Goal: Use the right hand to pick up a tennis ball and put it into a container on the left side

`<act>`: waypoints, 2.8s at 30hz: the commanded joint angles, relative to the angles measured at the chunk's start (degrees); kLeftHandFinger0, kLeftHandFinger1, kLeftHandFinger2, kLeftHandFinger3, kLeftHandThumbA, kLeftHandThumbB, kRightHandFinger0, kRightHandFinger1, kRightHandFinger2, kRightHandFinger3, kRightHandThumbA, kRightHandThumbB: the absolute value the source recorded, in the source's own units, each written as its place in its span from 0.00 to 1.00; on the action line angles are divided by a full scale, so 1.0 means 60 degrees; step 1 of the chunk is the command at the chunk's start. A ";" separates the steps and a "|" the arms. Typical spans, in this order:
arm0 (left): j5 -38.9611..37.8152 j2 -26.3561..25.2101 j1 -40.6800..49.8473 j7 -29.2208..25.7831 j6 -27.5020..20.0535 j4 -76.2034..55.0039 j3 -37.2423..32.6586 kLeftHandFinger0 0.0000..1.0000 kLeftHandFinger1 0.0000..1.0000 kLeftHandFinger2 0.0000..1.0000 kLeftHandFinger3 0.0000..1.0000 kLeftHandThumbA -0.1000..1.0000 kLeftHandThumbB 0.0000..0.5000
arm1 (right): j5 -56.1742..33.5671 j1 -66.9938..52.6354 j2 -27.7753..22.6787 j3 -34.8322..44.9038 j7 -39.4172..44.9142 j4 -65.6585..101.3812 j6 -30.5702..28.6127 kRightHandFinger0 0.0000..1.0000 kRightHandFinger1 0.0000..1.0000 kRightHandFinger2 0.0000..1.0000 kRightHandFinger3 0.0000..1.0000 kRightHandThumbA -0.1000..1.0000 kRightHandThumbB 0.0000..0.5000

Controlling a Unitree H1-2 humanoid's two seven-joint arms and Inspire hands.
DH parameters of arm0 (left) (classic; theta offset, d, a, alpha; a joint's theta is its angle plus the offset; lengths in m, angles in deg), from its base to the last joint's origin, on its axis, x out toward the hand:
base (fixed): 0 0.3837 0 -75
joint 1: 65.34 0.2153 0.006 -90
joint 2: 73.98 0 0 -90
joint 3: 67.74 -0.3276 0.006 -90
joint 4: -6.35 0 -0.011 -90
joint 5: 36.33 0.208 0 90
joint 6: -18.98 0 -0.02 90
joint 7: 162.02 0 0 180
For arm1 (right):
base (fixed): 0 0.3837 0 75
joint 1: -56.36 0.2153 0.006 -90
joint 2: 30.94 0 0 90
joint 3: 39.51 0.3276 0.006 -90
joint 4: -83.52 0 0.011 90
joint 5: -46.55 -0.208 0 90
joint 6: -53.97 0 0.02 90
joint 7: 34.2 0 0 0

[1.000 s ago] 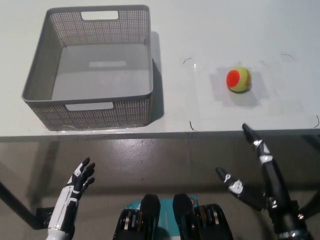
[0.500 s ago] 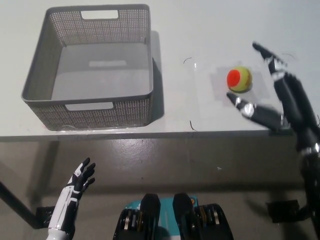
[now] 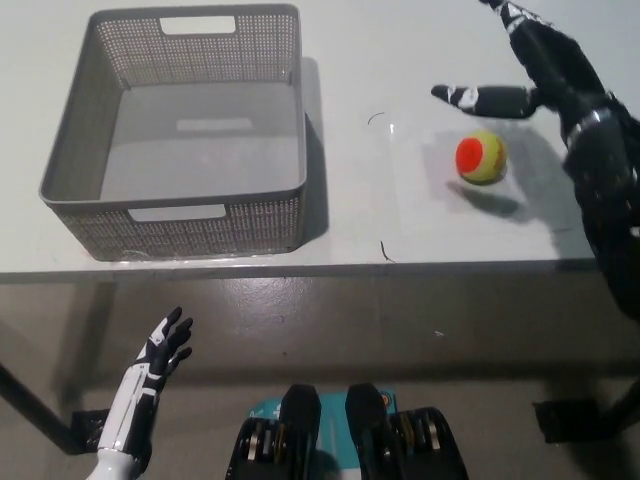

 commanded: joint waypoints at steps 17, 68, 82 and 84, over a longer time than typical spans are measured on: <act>-0.0065 -0.0087 -0.0167 0.0160 -0.0299 -0.0315 0.0008 1.00 1.00 1.00 1.00 1.00 0.13 | -0.0572 0.2679 0.0205 -0.0361 0.0220 -0.5661 -0.0494 1.00 1.00 1.00 1.00 1.00 1.00; -0.0139 -0.0110 -0.0475 0.0171 -0.0246 -0.0233 0.0158 1.00 1.00 1.00 1.00 1.00 0.14 | -0.1519 0.2887 0.1081 -0.0158 -0.4405 -1.0265 -0.2485 0.69 0.79 0.87 0.86 0.24 0.51; -0.0111 -0.0183 -0.0594 0.0169 -0.0182 -0.0260 0.0203 1.00 1.00 1.00 1.00 1.00 0.14 | -0.2608 0.2565 0.1251 0.1407 -0.6256 -1.0250 -0.4307 0.00 0.04 0.27 0.41 0.00 0.39; -0.0108 -0.0194 -0.0661 0.0156 -0.0228 -0.0196 0.0220 1.00 1.00 1.00 1.00 1.00 0.14 | -0.2658 0.2624 0.1254 0.1542 -0.6275 -1.0270 -0.4416 0.00 0.03 0.58 0.57 0.00 0.36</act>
